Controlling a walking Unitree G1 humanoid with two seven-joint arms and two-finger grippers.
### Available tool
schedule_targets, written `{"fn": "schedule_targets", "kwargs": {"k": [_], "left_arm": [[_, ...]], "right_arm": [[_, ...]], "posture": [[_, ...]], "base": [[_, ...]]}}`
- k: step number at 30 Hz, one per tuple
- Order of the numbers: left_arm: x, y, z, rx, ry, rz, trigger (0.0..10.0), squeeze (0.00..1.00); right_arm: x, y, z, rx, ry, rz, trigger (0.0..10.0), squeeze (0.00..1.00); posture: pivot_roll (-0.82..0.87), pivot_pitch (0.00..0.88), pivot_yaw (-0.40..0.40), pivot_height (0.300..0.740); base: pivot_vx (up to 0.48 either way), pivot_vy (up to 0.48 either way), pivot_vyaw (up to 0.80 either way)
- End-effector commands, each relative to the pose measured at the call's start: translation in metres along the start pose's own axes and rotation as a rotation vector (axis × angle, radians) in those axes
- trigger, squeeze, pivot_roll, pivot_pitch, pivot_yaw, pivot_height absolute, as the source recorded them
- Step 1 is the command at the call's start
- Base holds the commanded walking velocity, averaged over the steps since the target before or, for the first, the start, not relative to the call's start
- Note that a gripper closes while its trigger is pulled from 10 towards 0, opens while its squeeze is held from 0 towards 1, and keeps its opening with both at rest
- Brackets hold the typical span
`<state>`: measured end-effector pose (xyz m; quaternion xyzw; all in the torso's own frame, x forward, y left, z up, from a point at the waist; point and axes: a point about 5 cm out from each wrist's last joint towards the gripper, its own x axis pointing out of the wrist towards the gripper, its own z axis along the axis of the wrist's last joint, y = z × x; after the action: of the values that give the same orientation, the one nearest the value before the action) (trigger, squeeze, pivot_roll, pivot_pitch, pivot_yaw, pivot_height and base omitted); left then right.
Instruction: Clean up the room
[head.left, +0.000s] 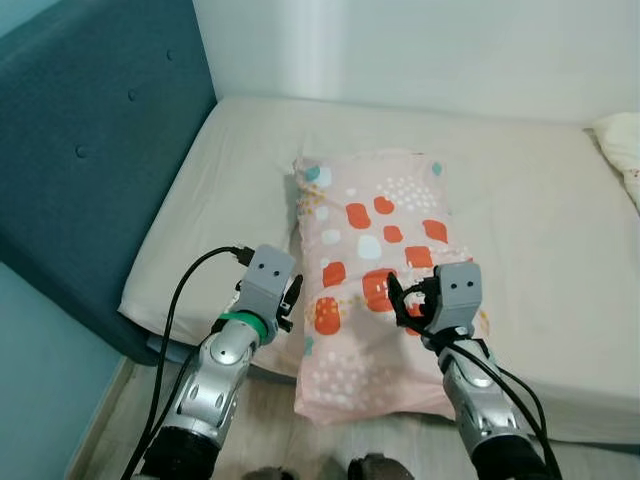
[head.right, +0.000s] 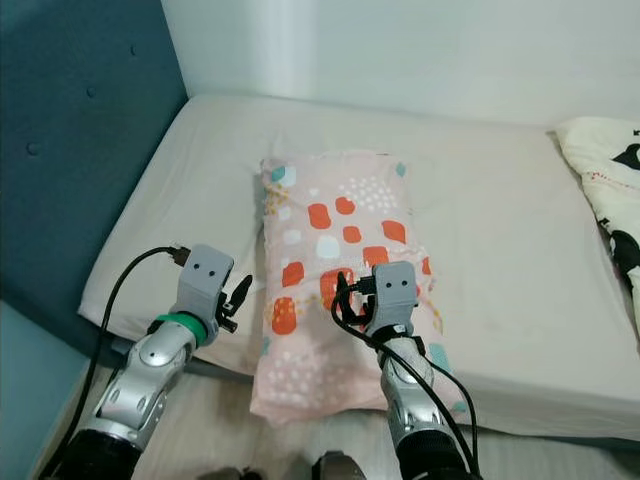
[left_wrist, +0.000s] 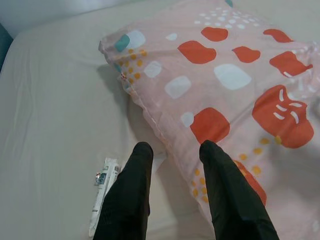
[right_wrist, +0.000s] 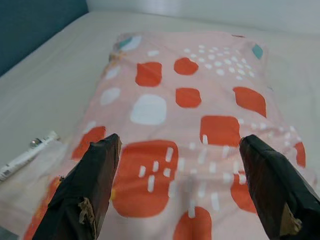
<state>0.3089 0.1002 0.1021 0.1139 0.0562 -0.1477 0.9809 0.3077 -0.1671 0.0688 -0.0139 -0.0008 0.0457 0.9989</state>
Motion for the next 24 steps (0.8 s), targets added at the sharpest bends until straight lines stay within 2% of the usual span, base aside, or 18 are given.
{"fn": "schedule_targets", "kwargs": {"k": [1, 9, 12, 14, 15, 16, 17, 19, 22, 24], "left_arm": [[-0.002, 0.000, -0.007, -0.012, 0.025, 0.000, 10.0, 0.00], [-0.001, 0.000, -0.006, -0.011, 0.022, 0.000, 10.0, 0.00], [0.000, 0.000, -0.004, -0.012, 0.018, 0.000, 10.0, 0.00], [0.000, 0.000, -0.003, -0.012, 0.015, 0.001, 10.0, 0.00], [0.001, 0.001, -0.002, -0.012, 0.013, 0.001, 10.0, 0.00], [0.001, 0.001, -0.002, -0.012, 0.013, 0.001, 10.0, 0.00], [0.001, 0.001, -0.002, -0.012, 0.012, 0.001, 10.0, 0.00], [0.001, 0.002, -0.001, -0.013, 0.009, 0.002, 10.0, 0.00], [0.001, 0.004, 0.001, -0.011, 0.004, 0.005, 10.0, 0.00], [0.001, 0.007, 0.004, -0.010, -0.001, 0.008, 10.0, 0.00]], "right_arm": [[-0.002, -0.002, -0.003, 0.007, 0.011, -0.013, 10.0, 0.00], [0.002, -0.005, 0.002, -0.005, -0.008, -0.015, 10.0, 0.00], [0.003, -0.014, 0.009, -0.059, -0.036, -0.038, 10.0, 0.00], [0.003, -0.029, 0.022, -0.145, -0.093, -0.079, 10.0, 0.00], [0.003, -0.046, 0.037, -0.200, -0.156, -0.139, 10.0, 0.00], [0.003, -0.046, 0.037, -0.200, -0.156, -0.139, 10.0, 0.00], [0.002, -0.053, 0.043, -0.210, -0.179, -0.163, 10.0, 0.00], [0.000, -0.074, 0.059, -0.246, -0.232, -0.228, 10.0, 0.00], [-0.004, -0.096, 0.077, -0.283, -0.290, -0.277, 10.0, 0.00], [-0.007, -0.108, 0.079, -0.251, -0.282, -0.322, 10.0, 0.00]], "posture": [[-0.12, 0.097, 0.073, 0.630], [-0.12, 0.092, 0.074, 0.590], [-0.12, 0.092, 0.075, 0.575], [-0.12, 0.093, 0.076, 0.565], [-0.12, 0.095, 0.078, 0.560], [-0.12, 0.095, 0.078, 0.560], [-0.12, 0.095, 0.078, 0.560], [-0.12, 0.099, 0.084, 0.560], [-0.12, 0.104, 0.090, 0.560], [-0.12, 0.111, 0.095, 0.560]], "base": [[0.000, 0.000, 0.00], [0.000, 0.000, 0.00], [0.000, 0.000, 0.00], [0.000, 0.000, 0.00], [0.000, 0.000, 0.00], [0.000, 0.000, 0.00], [0.000, 0.000, 0.00], [0.000, 0.000, 0.00], [0.000, 0.000, 0.00], [0.000, 0.000, 0.00]]}}
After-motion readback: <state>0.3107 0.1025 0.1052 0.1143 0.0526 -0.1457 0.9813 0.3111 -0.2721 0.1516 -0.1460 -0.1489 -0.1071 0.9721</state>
